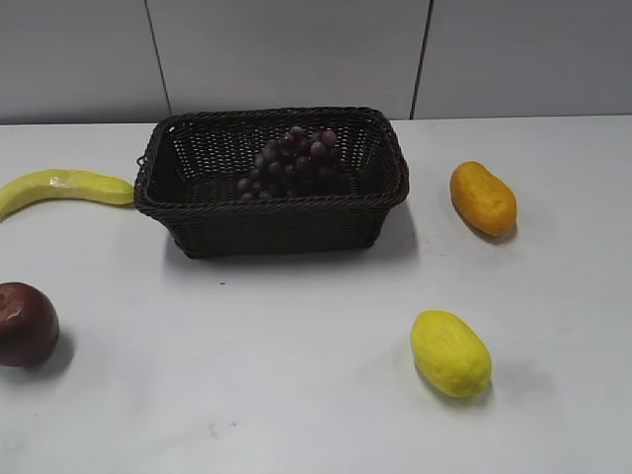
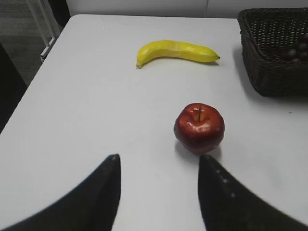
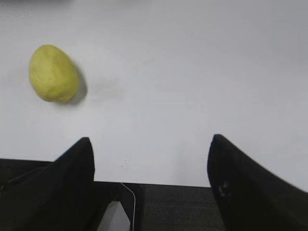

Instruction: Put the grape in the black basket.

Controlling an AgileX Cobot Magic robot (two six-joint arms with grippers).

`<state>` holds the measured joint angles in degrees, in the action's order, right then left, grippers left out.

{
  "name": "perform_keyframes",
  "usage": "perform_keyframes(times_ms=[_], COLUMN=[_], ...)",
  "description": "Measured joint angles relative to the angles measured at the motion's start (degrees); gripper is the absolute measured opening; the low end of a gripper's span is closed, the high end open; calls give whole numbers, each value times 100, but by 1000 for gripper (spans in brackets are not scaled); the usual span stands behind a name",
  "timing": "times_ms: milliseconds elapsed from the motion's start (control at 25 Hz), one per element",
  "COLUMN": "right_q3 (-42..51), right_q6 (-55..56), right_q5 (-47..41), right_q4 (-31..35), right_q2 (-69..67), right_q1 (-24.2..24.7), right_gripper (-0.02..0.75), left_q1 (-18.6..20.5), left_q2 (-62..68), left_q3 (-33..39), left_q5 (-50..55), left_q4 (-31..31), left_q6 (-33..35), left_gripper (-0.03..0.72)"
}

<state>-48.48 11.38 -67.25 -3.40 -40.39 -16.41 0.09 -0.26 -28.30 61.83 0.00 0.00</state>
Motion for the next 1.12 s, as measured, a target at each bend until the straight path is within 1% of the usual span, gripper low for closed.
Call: perform_keyframes(times_ms=[120,200,320,520,760,960,1120], right_q3=[231,442,810,1329,1758,1957,1998], right_q6=[0,-6,-182,-671,-1240,-1530,-1583], right_q5=[27,115,284,425,516,711,711], right_q4=[-33,-39,-39,5,512,915,952], right_q2=[483,876,1451,2249,2881,3340,3636], right_q1=[551,782,1001,1263,1488,1755,1782], right_gripper=[554,554,554,554,554,554,554], left_q1=[0,0,0,0,0,0,0], left_q2=[0,0,0,0,0,0,0], left_q3=[0,0,0,0,0,0,0], left_q5=[0,0,0,0,0,0,0], left_q4=[0,0,0,0,0,0,0], left_q6=[0,0,0,0,0,0,0], left_gripper=[489,489,489,489,489,489,489])
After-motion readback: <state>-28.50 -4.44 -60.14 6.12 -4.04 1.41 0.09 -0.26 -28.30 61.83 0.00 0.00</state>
